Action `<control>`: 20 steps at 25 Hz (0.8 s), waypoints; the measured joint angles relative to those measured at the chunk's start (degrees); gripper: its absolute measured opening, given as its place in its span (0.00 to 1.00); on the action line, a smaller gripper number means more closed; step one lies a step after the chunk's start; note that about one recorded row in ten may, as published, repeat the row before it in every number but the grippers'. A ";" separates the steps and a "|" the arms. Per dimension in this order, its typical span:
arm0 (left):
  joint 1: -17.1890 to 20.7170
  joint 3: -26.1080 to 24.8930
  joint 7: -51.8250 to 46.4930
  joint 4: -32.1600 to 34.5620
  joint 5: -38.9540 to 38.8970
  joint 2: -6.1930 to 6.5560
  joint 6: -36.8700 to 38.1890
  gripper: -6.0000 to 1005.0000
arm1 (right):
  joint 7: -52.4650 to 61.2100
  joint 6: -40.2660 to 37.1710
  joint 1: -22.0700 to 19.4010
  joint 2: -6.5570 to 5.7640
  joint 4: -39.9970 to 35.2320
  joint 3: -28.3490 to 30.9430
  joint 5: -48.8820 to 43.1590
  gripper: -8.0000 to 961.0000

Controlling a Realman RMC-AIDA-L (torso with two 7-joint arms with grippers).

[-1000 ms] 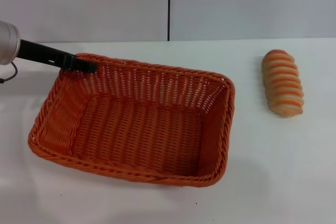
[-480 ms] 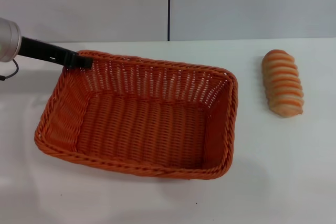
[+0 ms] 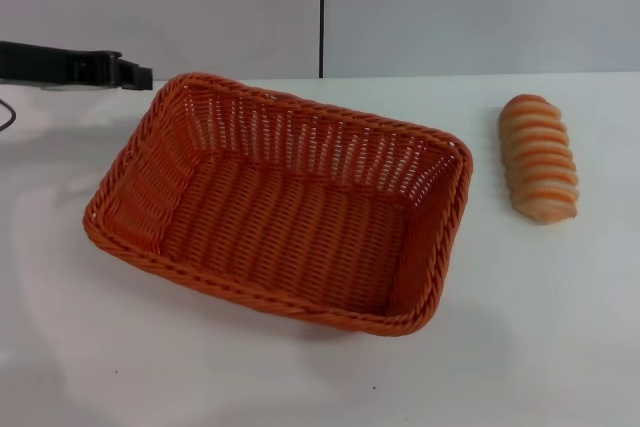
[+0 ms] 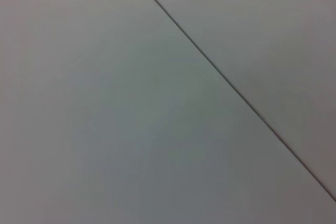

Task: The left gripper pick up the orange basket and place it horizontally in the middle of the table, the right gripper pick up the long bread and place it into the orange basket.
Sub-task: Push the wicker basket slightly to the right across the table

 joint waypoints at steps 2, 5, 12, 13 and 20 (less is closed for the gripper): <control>0.20 0.11 -0.14 0.08 0.01 0.00 0.24 0.17 | -0.02 0.00 0.06 0.00 0.00 0.00 0.00 0.81; 0.27 0.25 -0.16 0.08 0.13 0.00 0.42 0.12 | 0.00 0.00 0.41 -0.06 0.00 -0.01 0.00 0.81; 0.49 0.51 2.27 0.14 0.44 0.03 -0.50 0.02 | -0.02 0.07 0.95 -0.09 0.00 -0.14 -0.16 0.81; 0.54 0.38 2.85 0.15 0.55 0.04 -1.21 0.00 | -0.06 0.07 1.01 -0.09 0.00 -0.16 -0.18 0.81; 1.45 1.07 9.66 -1.19 1.72 0.08 -6.43 0.07 | -0.22 0.09 1.23 -0.08 0.00 -0.34 -0.34 0.81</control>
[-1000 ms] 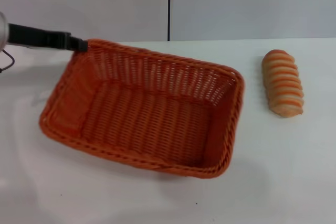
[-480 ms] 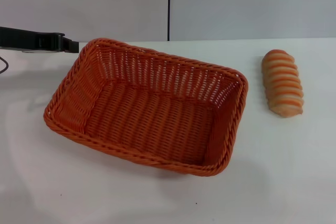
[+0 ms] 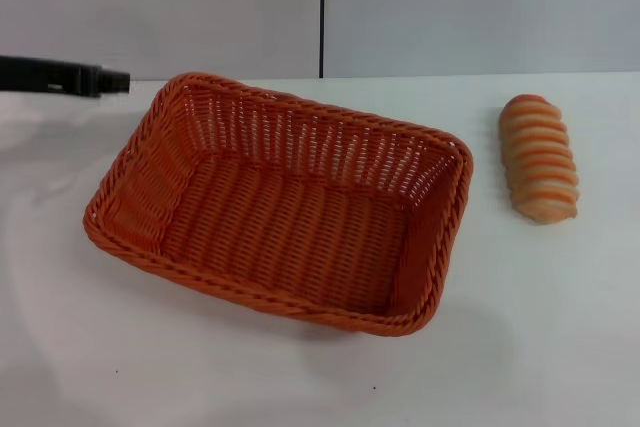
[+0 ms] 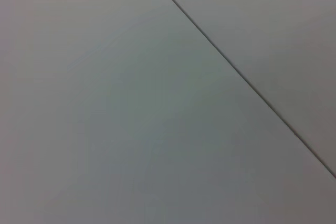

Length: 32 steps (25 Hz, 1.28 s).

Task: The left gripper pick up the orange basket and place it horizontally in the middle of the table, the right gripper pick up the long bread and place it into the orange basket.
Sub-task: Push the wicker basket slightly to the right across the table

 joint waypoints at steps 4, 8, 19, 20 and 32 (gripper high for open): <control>0.00 1.78 1.61 -0.15 2.47 -0.17 -0.74 0.19 | -0.01 0.00 0.09 0.00 0.00 -0.02 -0.02 0.81; -0.06 7.62 1.52 -0.57 7.87 -0.18 -1.62 0.30 | -0.04 0.00 0.28 -0.04 0.00 -0.05 -0.02 0.81; -1.49 10.24 1.17 2.35 13.00 -0.04 6.88 0.32 | -0.09 1.51 0.61 -0.39 0.00 -0.38 -0.11 0.81; -1.46 10.13 1.17 2.88 13.15 0.01 8.04 0.31 | -0.09 1.60 0.62 -0.41 0.00 -0.38 -0.11 0.81; -1.24 9.90 2.79 3.57 16.65 0.06 18.15 0.30 | -0.09 2.86 1.10 -0.67 0.00 -0.43 -0.11 0.81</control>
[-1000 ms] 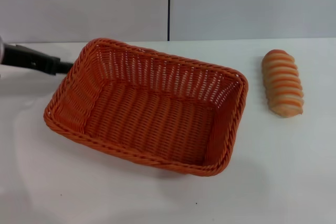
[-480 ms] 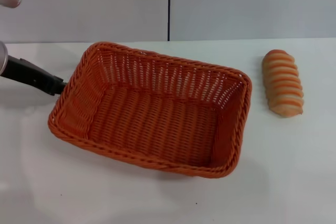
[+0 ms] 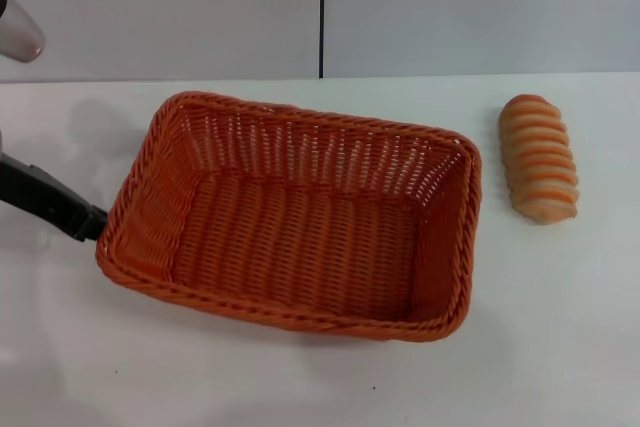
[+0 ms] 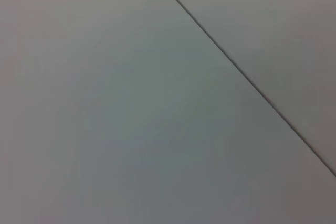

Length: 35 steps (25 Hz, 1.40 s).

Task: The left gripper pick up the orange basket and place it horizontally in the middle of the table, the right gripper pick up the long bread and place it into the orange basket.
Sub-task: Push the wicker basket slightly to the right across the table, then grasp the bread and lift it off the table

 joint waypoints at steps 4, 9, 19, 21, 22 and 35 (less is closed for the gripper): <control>-0.02 -1.84 1.89 -0.16 -0.38 -0.07 2.72 0.30 | -0.02 0.20 0.33 -0.02 0.00 -0.04 -0.02 0.81; 0.16 -2.51 4.00 -0.64 -0.47 -0.03 5.16 0.30 | -0.05 0.23 0.38 -0.03 0.00 -0.04 -0.06 0.81; 0.41 -7.83 2.66 -2.34 3.59 0.29 -6.85 0.30 | 0.34 0.23 0.47 -0.30 0.01 -1.39 -0.09 0.81; 0.47 -11.32 2.25 -2.78 3.98 0.36 -11.32 0.30 | 1.16 -0.30 0.26 -0.39 -0.14 -1.50 -0.09 0.81; 0.53 -14.04 2.38 -2.84 3.43 0.22 -13.98 0.30 | 1.16 -0.30 0.26 -0.39 -0.14 -1.50 -0.09 0.81; 5.33 -18.06 23.27 -15.76 -36.32 -0.33 -29.81 0.36 | 33.76 -12.20 -0.31 -4.85 -18.67 -1.70 -24.37 0.81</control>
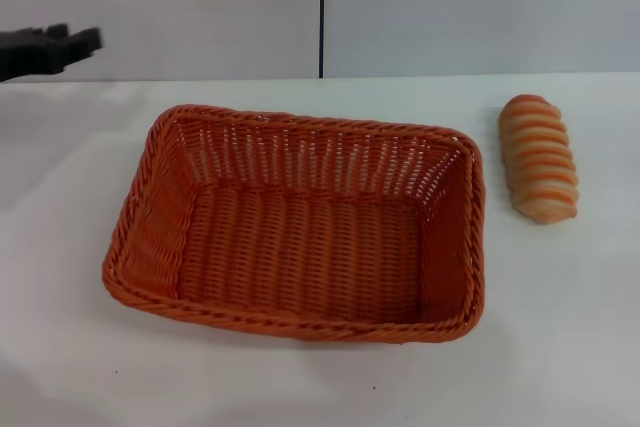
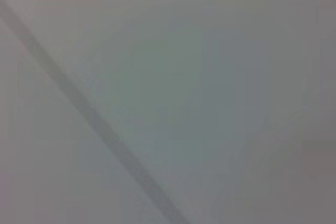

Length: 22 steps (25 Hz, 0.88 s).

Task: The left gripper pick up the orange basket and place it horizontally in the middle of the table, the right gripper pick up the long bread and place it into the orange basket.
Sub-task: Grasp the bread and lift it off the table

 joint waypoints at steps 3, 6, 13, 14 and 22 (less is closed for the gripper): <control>0.52 0.23 11.31 -6.07 -12.83 -0.15 0.31 0.42 | 9.54 -7.25 1.64 -1.91 -9.65 -0.05 -10.24 0.81; 0.48 0.65 21.80 -11.76 -22.26 -0.34 2.45 0.49 | 17.47 -19.45 6.66 -4.29 -21.78 -0.46 -23.78 0.81; 0.10 1.71 38.56 -20.40 -35.17 -0.48 8.62 0.69 | 22.34 -32.20 15.05 -7.17 -29.50 -6.60 -36.92 0.81; 0.09 1.74 40.43 -21.42 -36.77 -0.49 9.56 0.72 | 22.46 -32.91 16.31 -7.41 -29.74 -8.36 -39.77 0.81; 0.42 1.77 50.71 -26.68 -42.14 -0.61 14.20 0.83 | 23.35 -29.07 21.61 -7.32 -28.52 -22.20 -53.36 0.81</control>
